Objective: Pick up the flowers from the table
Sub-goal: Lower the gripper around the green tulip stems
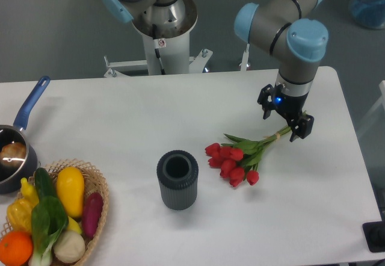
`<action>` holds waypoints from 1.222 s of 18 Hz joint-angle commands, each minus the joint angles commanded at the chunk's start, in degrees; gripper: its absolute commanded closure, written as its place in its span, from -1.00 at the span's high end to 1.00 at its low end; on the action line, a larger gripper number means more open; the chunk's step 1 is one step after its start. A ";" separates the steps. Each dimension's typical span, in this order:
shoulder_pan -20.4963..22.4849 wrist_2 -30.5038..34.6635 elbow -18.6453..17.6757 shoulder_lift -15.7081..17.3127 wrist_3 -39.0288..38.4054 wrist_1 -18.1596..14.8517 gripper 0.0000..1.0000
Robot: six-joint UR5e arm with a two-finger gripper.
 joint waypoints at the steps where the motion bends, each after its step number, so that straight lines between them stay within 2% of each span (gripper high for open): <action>1: -0.53 0.54 0.09 -0.26 0.09 0.00 1.00; 4: -0.79 0.89 0.00 -0.87 -1.31 0.96 1.00; 8: -0.79 4.67 1.41 -2.72 -2.72 0.88 1.00; 14: -1.67 4.32 0.62 -4.39 -5.27 0.97 1.00; 22: -1.06 2.04 -0.53 -4.75 -5.28 0.97 1.00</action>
